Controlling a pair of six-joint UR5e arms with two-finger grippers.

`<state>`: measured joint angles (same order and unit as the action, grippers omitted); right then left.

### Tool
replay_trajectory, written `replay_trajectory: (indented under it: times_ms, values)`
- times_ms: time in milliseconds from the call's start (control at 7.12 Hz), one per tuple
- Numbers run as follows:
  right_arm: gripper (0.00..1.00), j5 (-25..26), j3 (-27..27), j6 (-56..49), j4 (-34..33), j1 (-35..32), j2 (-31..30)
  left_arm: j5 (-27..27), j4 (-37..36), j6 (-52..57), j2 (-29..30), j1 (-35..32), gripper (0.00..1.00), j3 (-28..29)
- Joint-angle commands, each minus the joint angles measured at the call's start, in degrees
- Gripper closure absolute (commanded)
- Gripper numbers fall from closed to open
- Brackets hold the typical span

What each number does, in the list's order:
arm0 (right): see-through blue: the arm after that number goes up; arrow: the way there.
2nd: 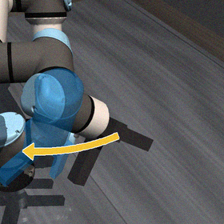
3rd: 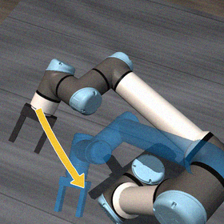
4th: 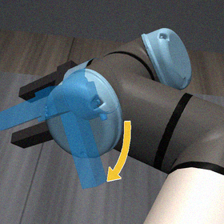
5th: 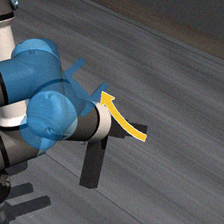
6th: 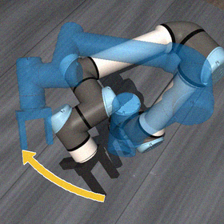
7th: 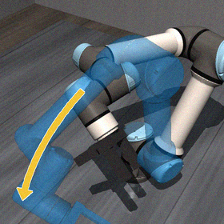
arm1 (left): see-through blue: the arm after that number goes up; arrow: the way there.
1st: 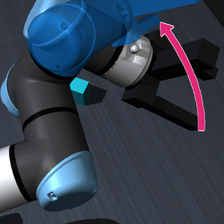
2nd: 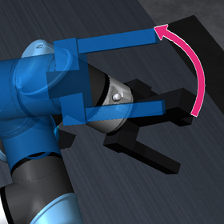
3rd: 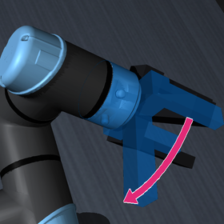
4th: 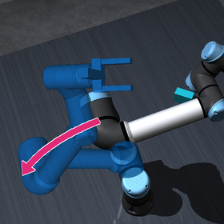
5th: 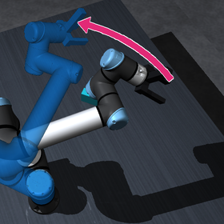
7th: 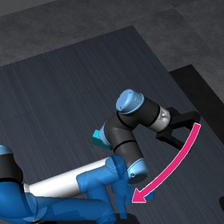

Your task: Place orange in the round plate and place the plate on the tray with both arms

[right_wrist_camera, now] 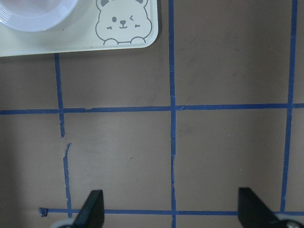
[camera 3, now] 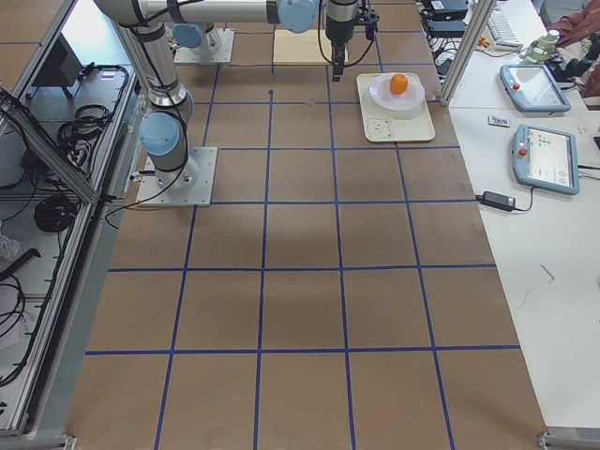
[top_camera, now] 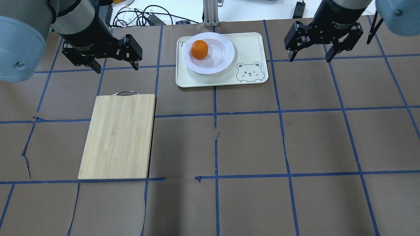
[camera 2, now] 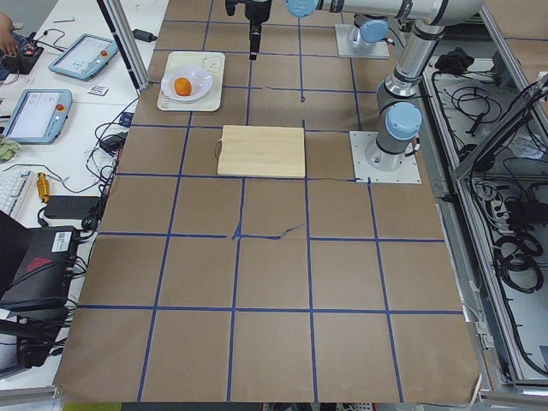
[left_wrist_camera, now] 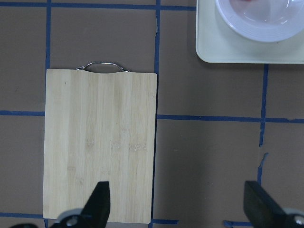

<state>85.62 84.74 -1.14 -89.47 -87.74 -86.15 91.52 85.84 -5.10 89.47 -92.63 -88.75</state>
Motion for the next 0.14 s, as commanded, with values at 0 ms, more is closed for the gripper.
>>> replay_trajectory:
  times_ms: [0]
  values:
    - [0.0, 0.0, 0.2, 0.0, 0.0, 0.0, -0.1, 0.0, 0.0, 0.0, -0.3, -0.1, 0.0, -0.5]
